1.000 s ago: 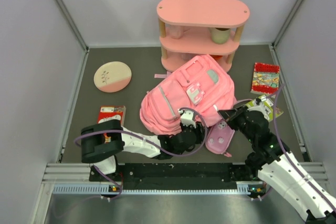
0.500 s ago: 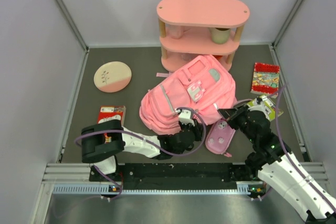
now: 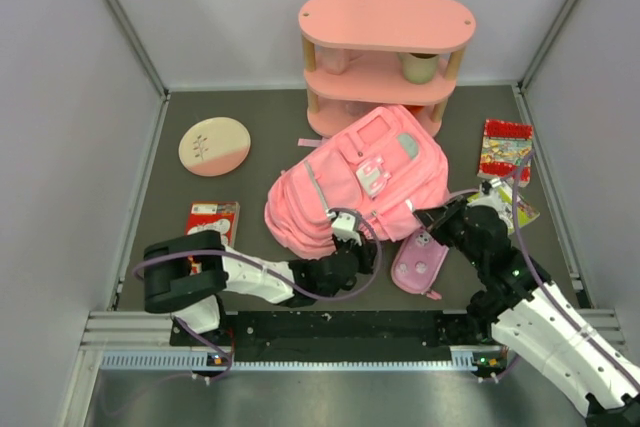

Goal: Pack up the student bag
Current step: Unzip the student bag at the center of the board.

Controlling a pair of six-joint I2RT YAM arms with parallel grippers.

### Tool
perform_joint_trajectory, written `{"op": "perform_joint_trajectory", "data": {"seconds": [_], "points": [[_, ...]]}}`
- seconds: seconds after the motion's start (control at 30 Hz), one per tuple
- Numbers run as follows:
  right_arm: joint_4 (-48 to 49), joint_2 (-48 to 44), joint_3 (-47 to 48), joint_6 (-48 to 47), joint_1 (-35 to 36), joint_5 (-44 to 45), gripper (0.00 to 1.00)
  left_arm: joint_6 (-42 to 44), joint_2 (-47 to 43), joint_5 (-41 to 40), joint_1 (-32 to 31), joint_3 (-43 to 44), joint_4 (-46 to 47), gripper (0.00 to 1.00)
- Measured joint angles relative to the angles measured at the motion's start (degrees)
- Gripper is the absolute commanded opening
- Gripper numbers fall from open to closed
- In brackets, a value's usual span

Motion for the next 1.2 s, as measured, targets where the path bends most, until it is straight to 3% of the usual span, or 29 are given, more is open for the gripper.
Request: {"op": "perform_joint_trajectory", "data": {"seconds": [0.17, 0.47, 0.7, 0.93, 0.97, 1.03, 1.07, 1.17, 1.2], "points": [[-1.05, 5.81, 2.51, -3.82, -2.4, -1.07, 0.0, 0.37, -6.16, 4.33, 0.7, -6.54, -1.44, 0.0], [1.44, 17.68, 3.74, -10.84, -14.64, -10.97, 0.0, 2.93, -15.08, 10.88, -0.55, -10.19, -9.51, 0.0], [5.27, 28.57, 7.34, -16.28, -15.93, -17.42, 0.0, 8.74, -13.62, 11.45, -6.38, -4.7, -18.91, 0.0], [6.84, 37.86, 11.98, -20.33, -16.31, -22.6, 0.0, 8.17, -8.41, 11.54, -9.07, 0.26, -21.11, 0.0], [6.88, 39.82, 13.38, -20.87, -16.44, -23.08, 0.04, 7.8, -7.85, 10.78, -8.9, 0.87, -21.57, 0.0], [6.93, 42.82, 15.47, -21.77, -16.9, -23.85, 0.28, 7.06, -7.15, 9.94, -8.13, 1.84, -22.27, 0.0], [6.97, 44.15, 16.55, -22.25, -17.25, -24.33, 0.53, 6.45, -6.91, 9.86, -7.41, 2.19, -22.36, 0.0], [8.74, 46.1, 18.86, -23.85, -18.93, -23.71, 0.86, 4.57, -6.64, 11.37, -4.48, 2.47, -22.62, 0.0], [9.6, 45.72, 19.17, -24.37, -19.45, -23.28, 0.87, 4.07, -6.64, 12.2, -3.48, 2.47, -22.71, 0.0]]}}
